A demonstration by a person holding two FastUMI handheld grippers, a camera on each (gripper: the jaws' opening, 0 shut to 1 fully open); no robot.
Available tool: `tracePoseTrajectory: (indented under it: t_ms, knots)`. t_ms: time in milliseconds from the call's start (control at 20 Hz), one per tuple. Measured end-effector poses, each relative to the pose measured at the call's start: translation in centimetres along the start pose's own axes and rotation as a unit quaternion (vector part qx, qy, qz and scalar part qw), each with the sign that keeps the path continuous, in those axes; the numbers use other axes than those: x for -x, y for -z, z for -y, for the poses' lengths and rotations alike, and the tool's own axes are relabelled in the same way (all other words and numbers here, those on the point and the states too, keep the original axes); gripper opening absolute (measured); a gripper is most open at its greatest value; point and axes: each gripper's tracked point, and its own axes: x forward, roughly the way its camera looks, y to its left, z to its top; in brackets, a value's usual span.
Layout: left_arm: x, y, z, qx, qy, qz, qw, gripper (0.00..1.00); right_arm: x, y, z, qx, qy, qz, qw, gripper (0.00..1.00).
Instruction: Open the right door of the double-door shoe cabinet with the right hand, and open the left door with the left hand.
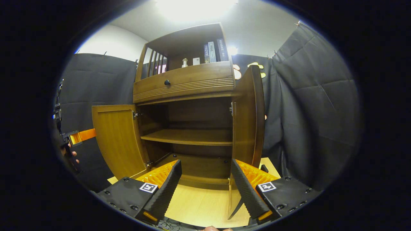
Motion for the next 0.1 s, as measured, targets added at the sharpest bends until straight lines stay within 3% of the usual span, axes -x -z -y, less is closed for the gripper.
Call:
tracePoseTrajectory:
  t_ms: [100]
  knots:
    - [0.73, -0.31, 0.78, -0.004, 0.016, 0.024, 1.0, 0.95, 0.01, -0.16, -0.44, 0.003, 0.005, 0.004, 1.0, 0.92]
